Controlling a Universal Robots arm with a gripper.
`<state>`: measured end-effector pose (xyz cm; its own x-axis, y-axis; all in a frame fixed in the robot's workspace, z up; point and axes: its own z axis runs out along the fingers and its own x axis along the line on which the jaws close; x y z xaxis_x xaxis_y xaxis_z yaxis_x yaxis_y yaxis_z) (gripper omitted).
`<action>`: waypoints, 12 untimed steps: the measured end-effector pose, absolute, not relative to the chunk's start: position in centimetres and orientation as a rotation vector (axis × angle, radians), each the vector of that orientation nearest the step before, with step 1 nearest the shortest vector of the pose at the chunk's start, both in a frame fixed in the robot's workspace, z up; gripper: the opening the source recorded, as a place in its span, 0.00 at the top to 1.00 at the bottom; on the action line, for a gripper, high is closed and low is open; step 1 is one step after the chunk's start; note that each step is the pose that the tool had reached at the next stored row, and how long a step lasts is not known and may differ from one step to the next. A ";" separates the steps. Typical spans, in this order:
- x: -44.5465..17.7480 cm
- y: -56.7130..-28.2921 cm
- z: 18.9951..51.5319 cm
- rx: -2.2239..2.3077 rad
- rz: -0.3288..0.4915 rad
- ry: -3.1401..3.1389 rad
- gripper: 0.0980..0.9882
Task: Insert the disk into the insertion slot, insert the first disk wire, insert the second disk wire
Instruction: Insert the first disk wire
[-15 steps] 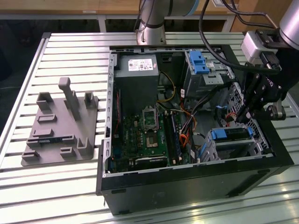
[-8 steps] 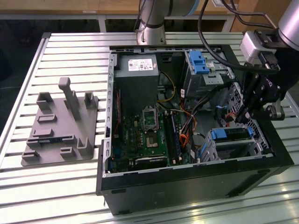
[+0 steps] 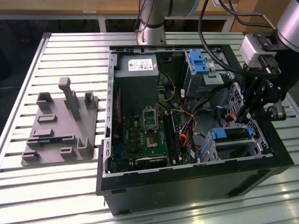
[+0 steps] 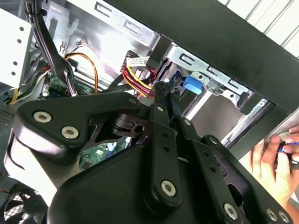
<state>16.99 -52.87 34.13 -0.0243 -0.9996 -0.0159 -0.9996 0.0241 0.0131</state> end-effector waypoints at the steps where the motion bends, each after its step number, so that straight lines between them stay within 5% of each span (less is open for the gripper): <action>1: 17.0 -52.9 34.1 -2.193 0.032 2.246 0.93; 12: 16.6 -53.0 34.1 -2.191 0.032 2.248 0.93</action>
